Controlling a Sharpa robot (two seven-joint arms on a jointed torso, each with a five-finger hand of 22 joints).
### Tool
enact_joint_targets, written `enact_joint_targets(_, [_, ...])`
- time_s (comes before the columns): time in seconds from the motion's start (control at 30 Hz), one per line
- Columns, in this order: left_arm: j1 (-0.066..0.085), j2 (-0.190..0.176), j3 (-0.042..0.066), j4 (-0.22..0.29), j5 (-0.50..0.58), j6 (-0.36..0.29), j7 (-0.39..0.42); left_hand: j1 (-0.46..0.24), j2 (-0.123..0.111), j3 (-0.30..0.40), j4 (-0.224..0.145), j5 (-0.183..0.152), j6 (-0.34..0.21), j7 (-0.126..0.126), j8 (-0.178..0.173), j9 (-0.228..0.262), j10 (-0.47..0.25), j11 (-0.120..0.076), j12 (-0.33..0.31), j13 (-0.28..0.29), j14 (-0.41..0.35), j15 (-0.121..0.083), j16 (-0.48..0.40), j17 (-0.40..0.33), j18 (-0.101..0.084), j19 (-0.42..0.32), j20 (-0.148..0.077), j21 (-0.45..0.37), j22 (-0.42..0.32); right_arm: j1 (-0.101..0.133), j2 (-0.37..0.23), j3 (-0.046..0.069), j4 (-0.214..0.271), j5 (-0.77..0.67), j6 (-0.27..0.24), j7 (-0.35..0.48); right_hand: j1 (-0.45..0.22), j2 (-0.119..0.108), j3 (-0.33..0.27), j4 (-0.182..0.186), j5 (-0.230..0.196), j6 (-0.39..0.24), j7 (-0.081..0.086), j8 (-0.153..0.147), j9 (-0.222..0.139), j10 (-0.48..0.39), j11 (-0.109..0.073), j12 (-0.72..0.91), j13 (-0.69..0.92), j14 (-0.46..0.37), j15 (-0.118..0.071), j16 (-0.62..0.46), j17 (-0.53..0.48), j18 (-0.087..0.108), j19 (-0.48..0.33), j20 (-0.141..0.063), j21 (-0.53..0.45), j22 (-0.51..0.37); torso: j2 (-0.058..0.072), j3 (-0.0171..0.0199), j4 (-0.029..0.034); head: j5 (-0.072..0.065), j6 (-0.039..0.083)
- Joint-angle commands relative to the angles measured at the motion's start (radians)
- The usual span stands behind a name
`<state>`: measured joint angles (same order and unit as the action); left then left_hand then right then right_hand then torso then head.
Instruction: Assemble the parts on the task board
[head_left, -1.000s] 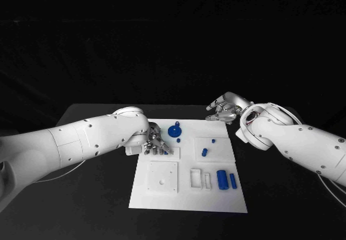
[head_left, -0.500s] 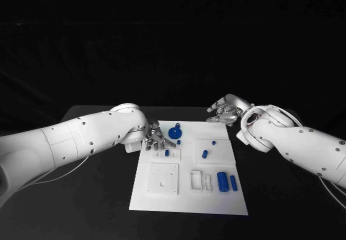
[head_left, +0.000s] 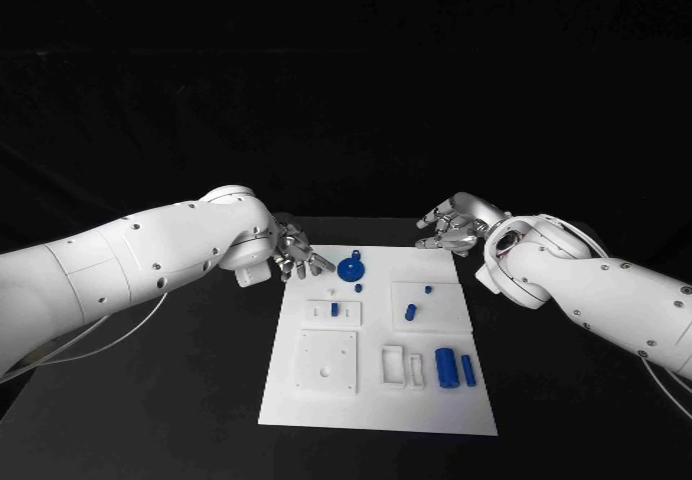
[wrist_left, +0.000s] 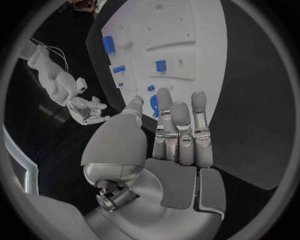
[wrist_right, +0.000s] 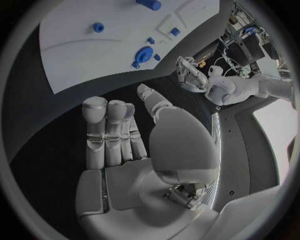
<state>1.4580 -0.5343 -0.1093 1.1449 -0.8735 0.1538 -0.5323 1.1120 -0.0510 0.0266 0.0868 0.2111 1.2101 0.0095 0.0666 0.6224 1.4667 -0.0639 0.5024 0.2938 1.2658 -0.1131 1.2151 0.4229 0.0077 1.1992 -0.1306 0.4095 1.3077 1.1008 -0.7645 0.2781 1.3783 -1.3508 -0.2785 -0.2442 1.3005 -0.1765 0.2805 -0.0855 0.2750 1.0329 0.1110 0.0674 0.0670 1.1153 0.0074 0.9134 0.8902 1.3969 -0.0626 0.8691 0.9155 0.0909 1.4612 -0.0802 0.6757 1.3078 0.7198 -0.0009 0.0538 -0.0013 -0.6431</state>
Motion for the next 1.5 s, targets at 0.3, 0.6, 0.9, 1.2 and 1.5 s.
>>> enact_joint_targets(0.3, [0.02, 0.06, 0.005, -0.146, -0.046, -0.047, 0.058, 0.003, -0.003, -0.003, 0.0, -0.02, -0.06, 0.035, -0.001, -0.302, 0.032, 0.021, -0.016, 0.019, -0.001, 0.012, 0.007, -0.02, -0.003, 0.017, 0.011, -0.032, 0.019, -0.001, 0.002, 0.001, -0.001, -0.001, -0.008, 0.01, -0.007, 0.002, 0.001, 0.006, 0.006, 0.004, 0.001, -0.005, -0.001, -0.001, -0.004, 0.002, -0.002, 0.005, -0.004, -0.007, 0.0, 0.008, 0.024, -0.004, -0.003, 0.078, 0.005, 0.0005, -0.0034, 0.005, 0.006])
enact_joint_targets(0.6, [0.017, 0.111, 0.004, -0.241, -0.071, -0.034, 0.082, 0.004, -0.006, -0.005, 0.003, -0.024, -0.073, 0.041, -0.002, -0.354, 0.028, 0.025, -0.021, 0.024, -0.007, 0.015, 0.008, -0.028, -0.003, 0.017, 0.013, -0.04, 0.019, -0.001, 0.002, 0.004, 0.005, 0.0, -0.011, 0.01, -0.007, 0.002, 0.001, 0.006, 0.006, 0.004, 0.001, -0.005, -0.001, -0.001, -0.004, 0.002, -0.002, 0.005, -0.004, -0.007, 0.0, 0.008, 0.024, -0.004, -0.003, 0.078, 0.01, -0.0002, -0.0025, 0.008, 0.007])
enact_joint_targets(0.9, [0.001, 0.151, -0.004, -0.314, -0.077, 0.002, 0.094, 0.001, -0.02, 0.003, 0.023, -0.033, -0.082, 0.045, -0.001, -0.38, 0.024, 0.027, -0.022, 0.029, -0.009, 0.017, 0.01, -0.032, -0.001, 0.017, 0.016, -0.044, 0.02, -0.001, 0.01, 0.028, 0.005, -0.002, -0.012, 0.01, -0.007, 0.002, 0.001, 0.006, 0.006, 0.004, 0.001, -0.005, -0.001, -0.001, -0.004, 0.002, -0.002, 0.005, -0.004, -0.007, 0.0, 0.008, 0.024, -0.004, -0.003, 0.078, 0.02, 0.0023, -0.0033, 0.008, 0.009])
enact_joint_targets(1.2, [-0.023, 0.18, -0.011, -0.371, -0.067, 0.033, 0.106, -0.024, -0.03, 0.008, 0.048, -0.044, -0.082, 0.044, 0.0, -0.381, 0.019, 0.028, -0.02, 0.031, -0.012, 0.018, 0.013, -0.034, -0.002, 0.015, 0.016, -0.045, 0.02, 0.0, 0.014, 0.04, 0.01, -0.004, -0.012, 0.01, -0.006, 0.002, 0.003, 0.006, 0.007, 0.004, 0.001, -0.005, -0.001, -0.001, -0.004, 0.001, -0.004, 0.007, -0.004, -0.008, 0.0, 0.008, 0.025, -0.004, -0.004, 0.078, 0.03, 0.0033, -0.0067, 0.008, 0.02])
enact_joint_targets(1.5, [-0.041, 0.2, -0.013, -0.408, -0.027, 0.029, 0.125, -0.046, -0.042, 0.021, 0.084, -0.091, -0.085, 0.044, 0.0, -0.379, 0.017, 0.029, -0.018, 0.032, -0.014, 0.019, 0.014, -0.036, -0.001, 0.015, 0.017, -0.045, 0.02, 0.0, 0.017, 0.047, 0.014, -0.007, -0.012, 0.009, -0.006, 0.002, 0.003, 0.006, 0.007, 0.004, 0.001, -0.005, -0.001, -0.001, -0.004, 0.001, -0.004, 0.007, -0.004, -0.008, 0.0, 0.008, 0.025, -0.004, -0.004, 0.078, 0.037, 0.002, -0.0085, 0.007, 0.025])
